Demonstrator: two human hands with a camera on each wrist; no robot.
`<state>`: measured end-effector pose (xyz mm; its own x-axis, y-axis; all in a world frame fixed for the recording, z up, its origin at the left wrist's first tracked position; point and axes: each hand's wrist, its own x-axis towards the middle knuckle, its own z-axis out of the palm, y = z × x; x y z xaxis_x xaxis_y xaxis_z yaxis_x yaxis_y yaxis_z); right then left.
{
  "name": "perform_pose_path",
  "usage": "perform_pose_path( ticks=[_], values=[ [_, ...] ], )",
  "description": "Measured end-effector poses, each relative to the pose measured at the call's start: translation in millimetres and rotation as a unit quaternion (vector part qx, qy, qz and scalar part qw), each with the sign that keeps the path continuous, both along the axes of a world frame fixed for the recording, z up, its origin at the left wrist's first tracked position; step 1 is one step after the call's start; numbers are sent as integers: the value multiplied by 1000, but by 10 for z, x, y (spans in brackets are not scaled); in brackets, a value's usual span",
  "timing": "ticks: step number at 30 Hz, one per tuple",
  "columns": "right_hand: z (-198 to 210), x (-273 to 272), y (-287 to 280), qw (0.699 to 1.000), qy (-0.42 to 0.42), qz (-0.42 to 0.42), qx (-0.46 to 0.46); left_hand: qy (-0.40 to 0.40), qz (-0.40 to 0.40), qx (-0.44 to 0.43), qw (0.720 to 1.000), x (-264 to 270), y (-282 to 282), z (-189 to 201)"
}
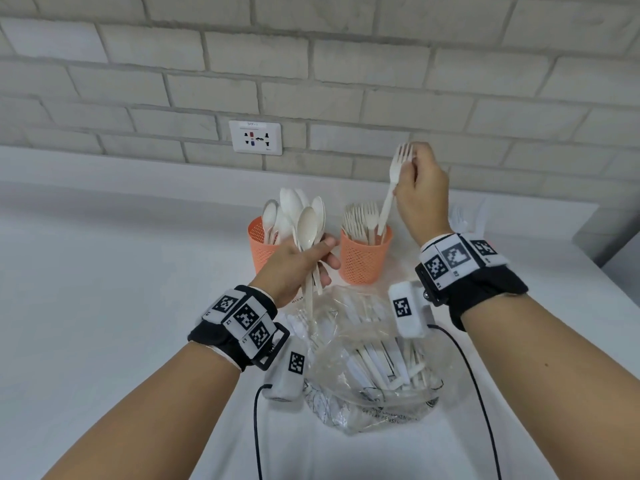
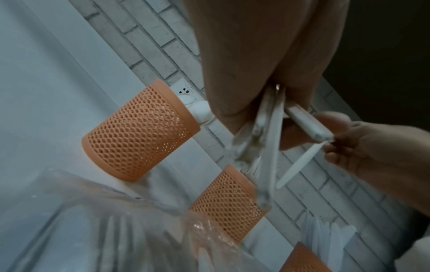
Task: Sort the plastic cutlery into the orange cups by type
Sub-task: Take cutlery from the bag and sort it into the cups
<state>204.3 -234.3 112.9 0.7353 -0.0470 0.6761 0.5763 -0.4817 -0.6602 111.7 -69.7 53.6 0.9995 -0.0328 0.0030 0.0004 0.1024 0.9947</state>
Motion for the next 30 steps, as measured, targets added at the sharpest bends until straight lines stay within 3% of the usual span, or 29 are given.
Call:
perform_pose_path(
  ticks=[5,9,14,17,20,23,26,30],
  values=[
    [-386,83,-6,997,59,-8,-43,-33,-17,48,998,34,4,-47],
    [-670,119,-13,978,106,-24,-179,-29,8,72,997,43,1,-52],
    [-654,76,-1,961,133,-29,-241,-17,6,57,998,44,5,-19],
    [-470,-28,64,974,105,-11,-202,-35,22,87,995,57,14,-15],
    [-309,-234,207,979,119,134,-95,-56,51,114,991,47,-8,11],
    [-279,-391,303,960,127,235,-85,-64,25,77,995,1,-67,92],
    [-294,-414,320,963,105,232,-93,-58,-7,59,997,-49,-76,120],
    [-276,-420,310,966,109,211,-101,-56,-33,108,992,-124,-25,119]
  ],
)
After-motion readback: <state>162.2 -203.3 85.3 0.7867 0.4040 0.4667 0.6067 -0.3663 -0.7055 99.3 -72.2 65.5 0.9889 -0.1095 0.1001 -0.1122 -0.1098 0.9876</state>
